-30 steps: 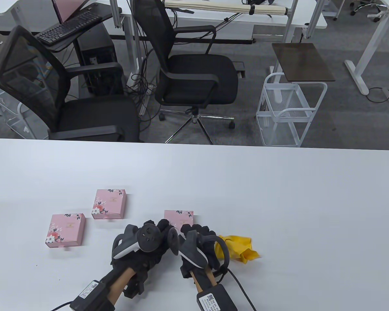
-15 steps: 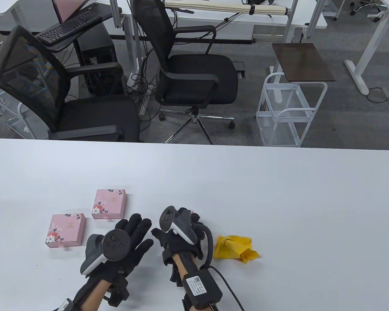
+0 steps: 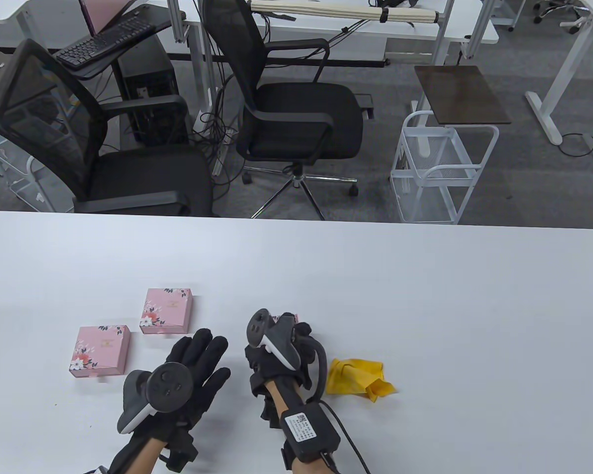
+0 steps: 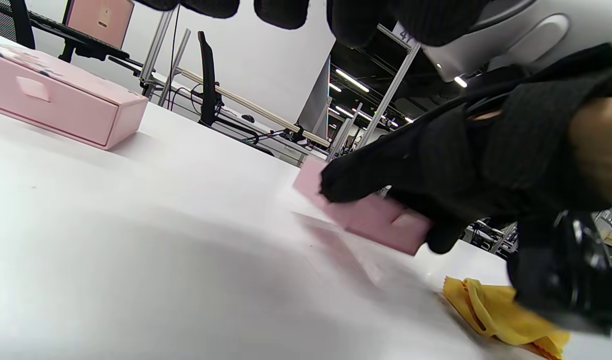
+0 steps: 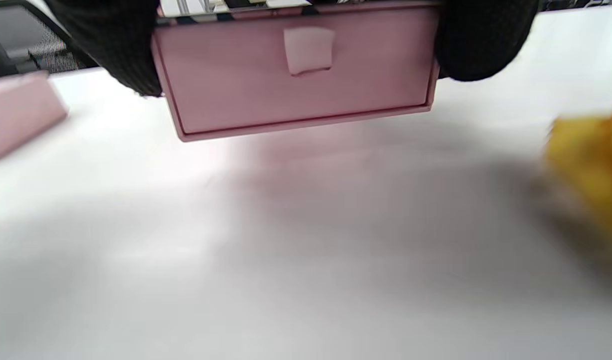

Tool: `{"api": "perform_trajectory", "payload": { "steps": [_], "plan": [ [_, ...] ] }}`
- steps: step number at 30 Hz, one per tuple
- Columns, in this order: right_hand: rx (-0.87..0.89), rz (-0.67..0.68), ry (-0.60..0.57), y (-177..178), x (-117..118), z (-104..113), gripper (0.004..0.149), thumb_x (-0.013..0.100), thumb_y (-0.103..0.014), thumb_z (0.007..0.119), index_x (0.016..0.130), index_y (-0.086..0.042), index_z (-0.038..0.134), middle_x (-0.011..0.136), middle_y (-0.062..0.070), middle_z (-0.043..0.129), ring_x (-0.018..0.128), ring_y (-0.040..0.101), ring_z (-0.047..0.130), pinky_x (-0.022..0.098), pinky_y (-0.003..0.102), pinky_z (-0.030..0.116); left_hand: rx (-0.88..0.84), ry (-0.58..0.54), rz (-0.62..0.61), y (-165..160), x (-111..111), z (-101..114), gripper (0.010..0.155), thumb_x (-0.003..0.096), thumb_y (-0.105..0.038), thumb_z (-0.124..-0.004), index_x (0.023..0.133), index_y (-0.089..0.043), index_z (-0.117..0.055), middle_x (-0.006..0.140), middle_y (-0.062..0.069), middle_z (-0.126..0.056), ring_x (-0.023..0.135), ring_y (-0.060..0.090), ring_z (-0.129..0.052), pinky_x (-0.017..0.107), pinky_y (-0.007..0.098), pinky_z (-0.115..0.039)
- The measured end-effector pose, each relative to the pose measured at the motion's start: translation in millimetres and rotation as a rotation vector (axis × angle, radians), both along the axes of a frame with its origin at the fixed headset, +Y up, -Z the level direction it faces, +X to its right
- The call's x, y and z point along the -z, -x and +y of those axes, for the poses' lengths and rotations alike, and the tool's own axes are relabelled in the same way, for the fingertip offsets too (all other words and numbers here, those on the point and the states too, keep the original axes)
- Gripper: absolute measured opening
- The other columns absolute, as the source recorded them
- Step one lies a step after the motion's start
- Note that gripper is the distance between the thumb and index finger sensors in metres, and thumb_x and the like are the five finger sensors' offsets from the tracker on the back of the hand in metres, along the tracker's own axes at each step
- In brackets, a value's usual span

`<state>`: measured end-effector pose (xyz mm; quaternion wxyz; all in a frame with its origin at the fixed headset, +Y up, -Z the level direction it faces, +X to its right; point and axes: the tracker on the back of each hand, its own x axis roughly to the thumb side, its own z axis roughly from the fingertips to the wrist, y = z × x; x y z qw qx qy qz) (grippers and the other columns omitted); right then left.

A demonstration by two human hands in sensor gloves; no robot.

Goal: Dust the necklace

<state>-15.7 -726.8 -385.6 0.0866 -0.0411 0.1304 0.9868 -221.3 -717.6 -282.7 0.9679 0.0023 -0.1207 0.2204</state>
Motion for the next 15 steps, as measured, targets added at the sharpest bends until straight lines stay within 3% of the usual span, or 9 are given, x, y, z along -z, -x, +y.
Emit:
{"api": "perform_trajectory", "payload": {
  "steps": [3,7,12,15],
  "plan": [
    [-0.008,-0.051,-0.037,-47.7,7.9,24.0,0.099,0.065,-0.056,0.075,0.115,0.009,0.019,0.109,0.054,0.027,0.087,0.073,0.055,0.064,0.071,0.059,0.02,-0.014,-0.006,-2.8,-2.0,1.5,0.063,0.0592,-0.053,-0.062,0.117,-0.031,-0.047,0.126,0.007,-0.036,0.108,0.047,-0.034,0.077,0.064,-0.041],
    [-0.003,-0.178,-0.074,-128.7,14.8,35.8,0.099,0.064,-0.057,0.075,0.115,0.007,0.02,0.11,0.052,0.027,0.088,0.072,0.054,0.065,0.071,0.059,0.05,-0.044,0.007,-1.9,-4.8,6.8,0.063,0.059,-0.053,-0.062,0.117,-0.031,-0.047,0.126,0.007,-0.036,0.108,0.046,-0.035,0.077,0.064,-0.042],
    [0.086,-0.372,-0.089,-221.3,9.7,14.5,0.099,0.062,-0.057,0.079,0.116,0.006,0.024,0.11,0.05,0.031,0.088,0.072,0.057,0.064,0.07,0.061,0.027,-0.061,0.053,4.8,-4.7,11.8,0.063,0.0591,-0.053,-0.061,0.117,-0.03,-0.047,0.126,0.01,-0.038,0.108,0.046,-0.035,0.077,0.064,-0.043],
    [0.041,-0.4,-0.04,-249.0,4.7,1.1,0.099,0.062,-0.057,0.079,0.116,0.005,0.024,0.112,0.049,0.029,0.089,0.071,0.056,0.065,0.07,0.06,0.036,-0.06,0.069,7.8,-4.3,11.1,0.063,0.0591,-0.053,-0.061,0.117,-0.03,-0.047,0.126,0.01,-0.038,0.108,0.046,-0.035,0.077,0.064,-0.043]
  ]
}}
